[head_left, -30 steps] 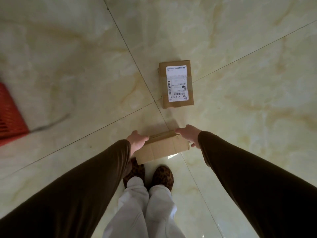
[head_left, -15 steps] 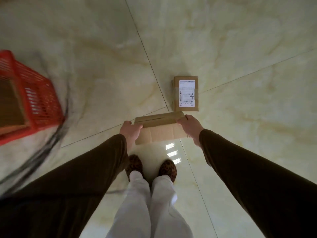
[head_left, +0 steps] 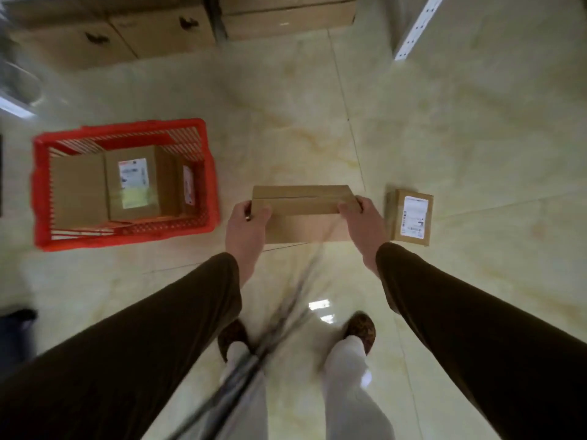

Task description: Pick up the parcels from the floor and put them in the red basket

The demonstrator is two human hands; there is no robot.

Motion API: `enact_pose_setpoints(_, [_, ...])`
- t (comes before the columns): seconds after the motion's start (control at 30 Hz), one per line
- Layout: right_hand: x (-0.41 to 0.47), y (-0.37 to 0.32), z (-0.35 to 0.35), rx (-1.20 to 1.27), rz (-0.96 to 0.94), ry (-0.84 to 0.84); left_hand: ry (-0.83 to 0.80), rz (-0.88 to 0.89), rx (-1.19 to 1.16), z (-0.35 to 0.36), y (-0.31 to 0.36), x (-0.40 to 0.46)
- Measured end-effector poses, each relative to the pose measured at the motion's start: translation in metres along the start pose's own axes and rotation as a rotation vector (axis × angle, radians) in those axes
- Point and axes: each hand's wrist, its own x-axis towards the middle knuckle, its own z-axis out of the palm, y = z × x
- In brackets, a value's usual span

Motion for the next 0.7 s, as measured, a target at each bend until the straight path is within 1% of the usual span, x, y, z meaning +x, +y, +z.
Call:
enact_pose_setpoints(0.13, [-0.030, -0.026, 0.064, 0.032, -0.035, -0.015, 0.013, 0.053, -0.068, -0.075, 0.009, -0.003])
enact_pose_setpoints(0.33, [-0.053, -0.057, 0.150, 0.043, -0.027, -0.129, 0.106, -0.005, -0.161, -0.159, 0.015, 0.021])
enact_pose_setpoints(0.47, [-0.053, -0.075, 0.192, 0.042, -0.008, -0.165, 0.124, -0.016, -0.130, -0.198, 0.018, 0.045])
enact_pose_setpoints(0.6, [-0.054, -0.086, 0.235, -0.010, 0.003, -0.158, 0.094, -0.003, -0.105, -0.234, 0.017, 0.071])
enact_pose_setpoints(0.7, [-0.056, -0.091, 0.267, -0.033, 0.037, -0.137, 0.076, 0.031, -0.007, -0.259, 0.020, 0.094])
